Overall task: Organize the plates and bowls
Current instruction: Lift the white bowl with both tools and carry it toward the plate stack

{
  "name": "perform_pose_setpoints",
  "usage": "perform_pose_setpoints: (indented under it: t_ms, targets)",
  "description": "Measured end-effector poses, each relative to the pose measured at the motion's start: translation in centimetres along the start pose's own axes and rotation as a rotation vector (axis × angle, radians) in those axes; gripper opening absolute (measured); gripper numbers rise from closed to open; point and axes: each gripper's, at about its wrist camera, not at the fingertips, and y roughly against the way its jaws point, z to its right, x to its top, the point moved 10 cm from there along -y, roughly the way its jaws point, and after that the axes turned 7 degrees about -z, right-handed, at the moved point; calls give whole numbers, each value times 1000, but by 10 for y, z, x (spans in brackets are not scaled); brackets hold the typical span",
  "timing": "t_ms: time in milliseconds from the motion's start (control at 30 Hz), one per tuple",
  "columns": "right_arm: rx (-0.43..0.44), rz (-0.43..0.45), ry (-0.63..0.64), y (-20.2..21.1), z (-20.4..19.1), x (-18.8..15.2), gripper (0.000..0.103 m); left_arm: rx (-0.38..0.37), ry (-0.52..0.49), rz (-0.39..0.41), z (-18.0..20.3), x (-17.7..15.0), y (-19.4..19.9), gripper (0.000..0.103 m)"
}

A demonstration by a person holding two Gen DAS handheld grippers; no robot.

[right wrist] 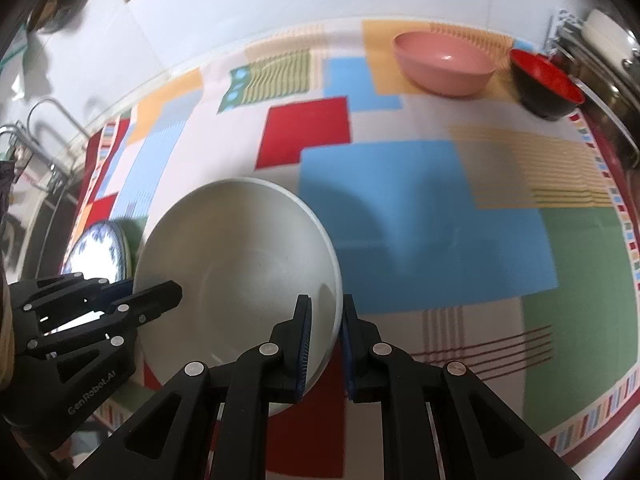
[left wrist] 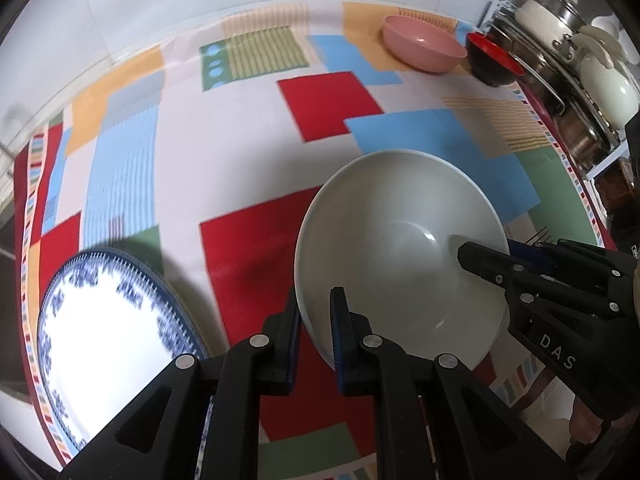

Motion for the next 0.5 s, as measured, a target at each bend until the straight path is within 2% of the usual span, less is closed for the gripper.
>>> perform_pose_setpoints:
  t_ms: [233,500]
  targets:
    - [17,-27,50,-4,-19,-8,15,-1,41,-20,-11,-13,-3,14]
    - [25,-52,49,-14,-24,-11,15,-1,47,-24,-12,-18,-6,15]
